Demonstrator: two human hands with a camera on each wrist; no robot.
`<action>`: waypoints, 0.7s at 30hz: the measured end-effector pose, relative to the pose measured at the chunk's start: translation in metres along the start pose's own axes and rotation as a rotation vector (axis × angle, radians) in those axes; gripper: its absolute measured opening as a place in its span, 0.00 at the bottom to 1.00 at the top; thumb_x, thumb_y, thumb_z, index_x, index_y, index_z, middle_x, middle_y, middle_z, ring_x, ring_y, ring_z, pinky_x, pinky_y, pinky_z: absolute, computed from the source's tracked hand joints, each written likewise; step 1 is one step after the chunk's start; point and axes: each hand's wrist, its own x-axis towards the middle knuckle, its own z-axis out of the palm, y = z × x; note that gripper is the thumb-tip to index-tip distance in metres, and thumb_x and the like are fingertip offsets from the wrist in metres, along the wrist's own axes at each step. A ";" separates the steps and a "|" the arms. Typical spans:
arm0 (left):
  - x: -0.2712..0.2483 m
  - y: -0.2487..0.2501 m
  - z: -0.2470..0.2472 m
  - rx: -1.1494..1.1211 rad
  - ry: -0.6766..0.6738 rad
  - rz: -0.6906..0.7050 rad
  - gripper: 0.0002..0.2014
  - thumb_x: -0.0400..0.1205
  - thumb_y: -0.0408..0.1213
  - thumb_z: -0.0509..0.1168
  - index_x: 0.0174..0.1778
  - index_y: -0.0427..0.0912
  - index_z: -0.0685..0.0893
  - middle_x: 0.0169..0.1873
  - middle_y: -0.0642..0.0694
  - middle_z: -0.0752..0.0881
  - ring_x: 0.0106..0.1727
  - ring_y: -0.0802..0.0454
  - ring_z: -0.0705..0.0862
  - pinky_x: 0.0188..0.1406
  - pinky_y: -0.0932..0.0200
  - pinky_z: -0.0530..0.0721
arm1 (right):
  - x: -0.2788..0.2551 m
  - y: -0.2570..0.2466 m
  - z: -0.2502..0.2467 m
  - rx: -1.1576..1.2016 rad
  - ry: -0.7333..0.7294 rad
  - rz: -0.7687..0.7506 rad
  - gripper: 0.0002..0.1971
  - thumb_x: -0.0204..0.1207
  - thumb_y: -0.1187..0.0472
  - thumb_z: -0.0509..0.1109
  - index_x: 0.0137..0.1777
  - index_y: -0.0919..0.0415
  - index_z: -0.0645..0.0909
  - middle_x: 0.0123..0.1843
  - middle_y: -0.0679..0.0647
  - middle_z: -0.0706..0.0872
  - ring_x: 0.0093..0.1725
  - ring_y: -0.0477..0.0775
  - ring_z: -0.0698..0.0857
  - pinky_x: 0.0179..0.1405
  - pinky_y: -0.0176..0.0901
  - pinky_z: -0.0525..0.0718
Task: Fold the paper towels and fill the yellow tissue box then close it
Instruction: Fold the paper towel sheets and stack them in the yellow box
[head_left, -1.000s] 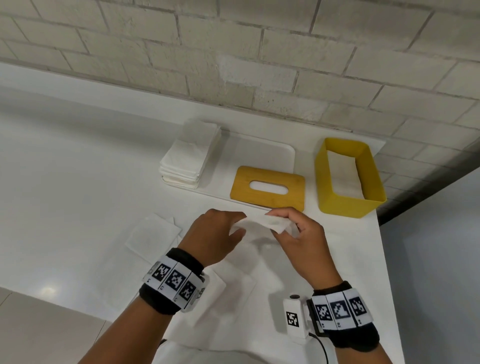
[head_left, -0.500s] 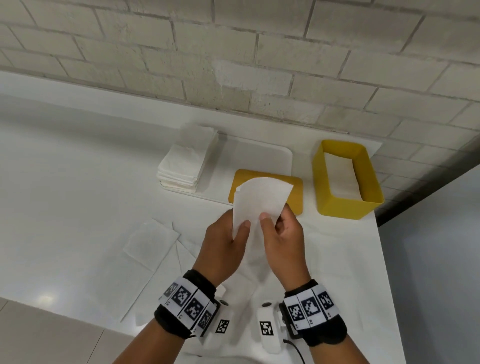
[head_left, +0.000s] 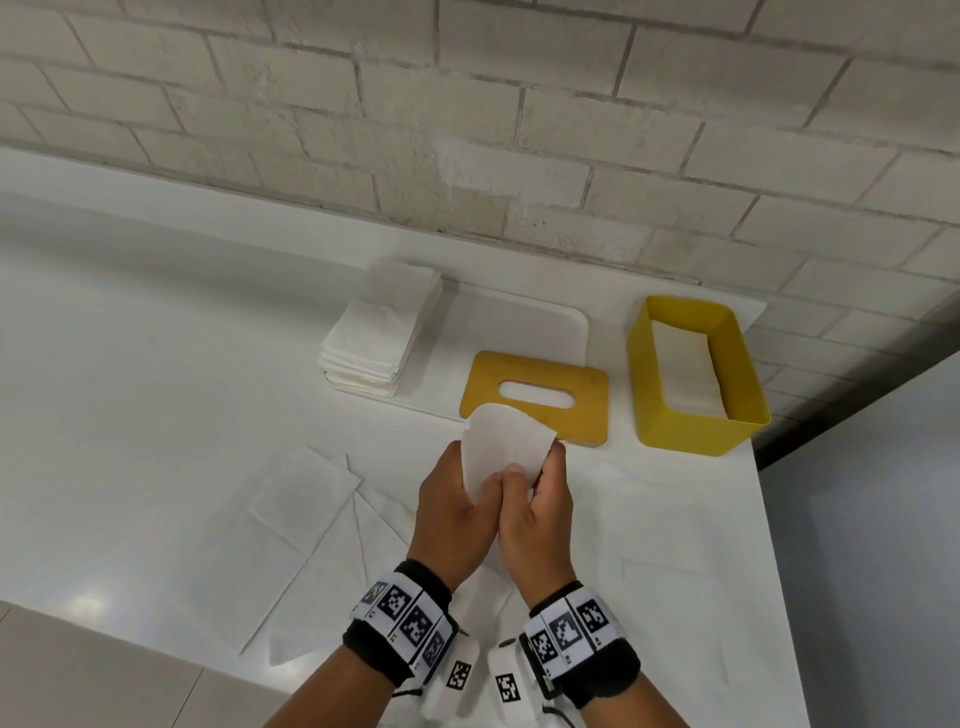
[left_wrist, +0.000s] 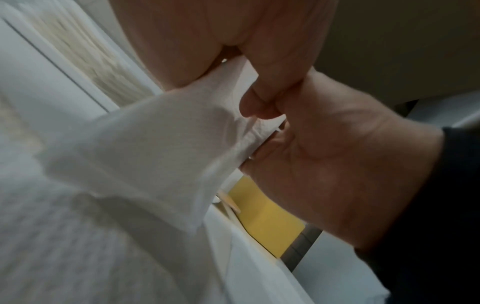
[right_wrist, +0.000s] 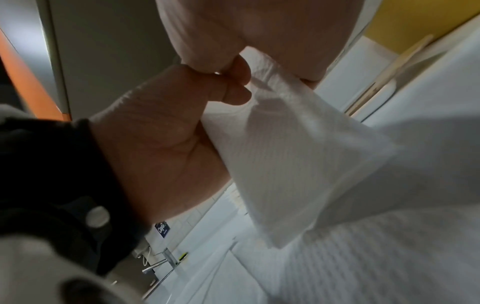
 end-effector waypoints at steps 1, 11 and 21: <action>0.000 0.001 0.001 -0.017 0.016 0.001 0.10 0.79 0.49 0.66 0.56 0.61 0.83 0.46 0.55 0.91 0.48 0.60 0.90 0.46 0.49 0.92 | 0.000 -0.001 0.002 0.003 0.004 -0.011 0.17 0.87 0.69 0.61 0.66 0.45 0.74 0.57 0.46 0.89 0.56 0.41 0.88 0.59 0.48 0.89; 0.016 0.012 -0.005 -0.097 0.015 0.063 0.15 0.78 0.45 0.72 0.59 0.46 0.88 0.46 0.54 0.92 0.47 0.59 0.91 0.43 0.63 0.90 | 0.011 -0.015 -0.006 0.052 -0.008 -0.131 0.17 0.87 0.72 0.61 0.61 0.46 0.75 0.50 0.33 0.88 0.52 0.38 0.88 0.51 0.33 0.85; 0.015 -0.003 -0.010 -0.025 -0.048 0.027 0.11 0.80 0.34 0.75 0.52 0.55 0.86 0.41 0.61 0.90 0.45 0.61 0.91 0.40 0.69 0.87 | 0.008 0.003 -0.010 0.023 -0.084 0.027 0.25 0.84 0.57 0.61 0.81 0.61 0.70 0.67 0.53 0.86 0.67 0.47 0.85 0.70 0.52 0.84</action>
